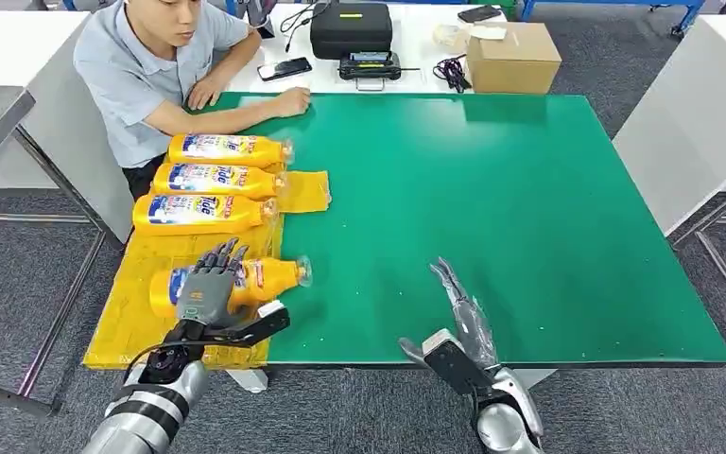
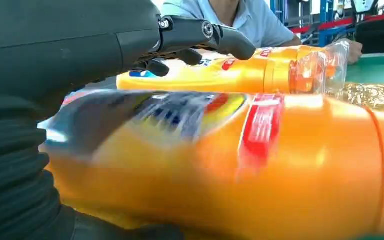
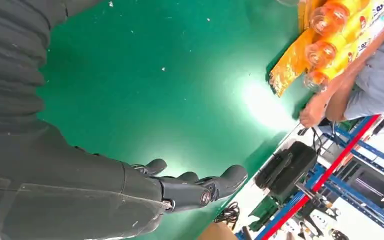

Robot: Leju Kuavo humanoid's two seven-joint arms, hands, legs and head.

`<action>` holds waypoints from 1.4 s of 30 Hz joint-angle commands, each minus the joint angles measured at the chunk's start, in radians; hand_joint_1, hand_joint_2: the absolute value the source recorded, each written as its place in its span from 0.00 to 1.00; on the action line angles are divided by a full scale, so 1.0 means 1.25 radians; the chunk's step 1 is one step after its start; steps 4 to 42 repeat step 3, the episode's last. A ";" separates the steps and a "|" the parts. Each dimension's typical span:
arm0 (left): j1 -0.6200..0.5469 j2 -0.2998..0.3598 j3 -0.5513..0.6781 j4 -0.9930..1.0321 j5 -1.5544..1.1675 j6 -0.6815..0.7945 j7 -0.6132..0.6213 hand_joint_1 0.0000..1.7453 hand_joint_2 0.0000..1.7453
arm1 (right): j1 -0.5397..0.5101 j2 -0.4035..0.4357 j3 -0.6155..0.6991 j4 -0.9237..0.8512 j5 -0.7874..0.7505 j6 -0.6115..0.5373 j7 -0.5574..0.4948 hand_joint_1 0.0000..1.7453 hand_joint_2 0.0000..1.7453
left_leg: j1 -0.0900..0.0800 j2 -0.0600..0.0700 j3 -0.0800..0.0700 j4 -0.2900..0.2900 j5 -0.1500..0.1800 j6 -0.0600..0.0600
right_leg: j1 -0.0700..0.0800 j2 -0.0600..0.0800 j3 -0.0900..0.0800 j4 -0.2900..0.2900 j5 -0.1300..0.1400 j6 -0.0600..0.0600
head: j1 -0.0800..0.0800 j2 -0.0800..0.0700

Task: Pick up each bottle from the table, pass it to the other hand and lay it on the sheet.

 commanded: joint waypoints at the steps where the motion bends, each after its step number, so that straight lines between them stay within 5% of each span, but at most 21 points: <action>1: 0.011 0.007 -0.026 0.079 0.001 -0.017 0.000 0.00 1.00 | -0.022 0.000 -0.013 0.044 -0.003 0.004 -0.002 0.00 1.00 | 0.000 0.002 0.002 -0.001 0.000 -0.001 | 0.000 0.002 0.001 -0.001 0.000 -0.001 | 0.000 0.000; 42: 0.011 0.007 -0.026 0.079 0.001 -0.017 0.000 0.00 1.00 | -0.022 0.000 -0.013 0.044 -0.003 0.004 -0.002 0.00 1.00 | 0.000 0.002 0.003 -0.001 0.000 -0.001 | 0.000 0.002 0.002 -0.001 0.000 -0.002 | 0.000 0.000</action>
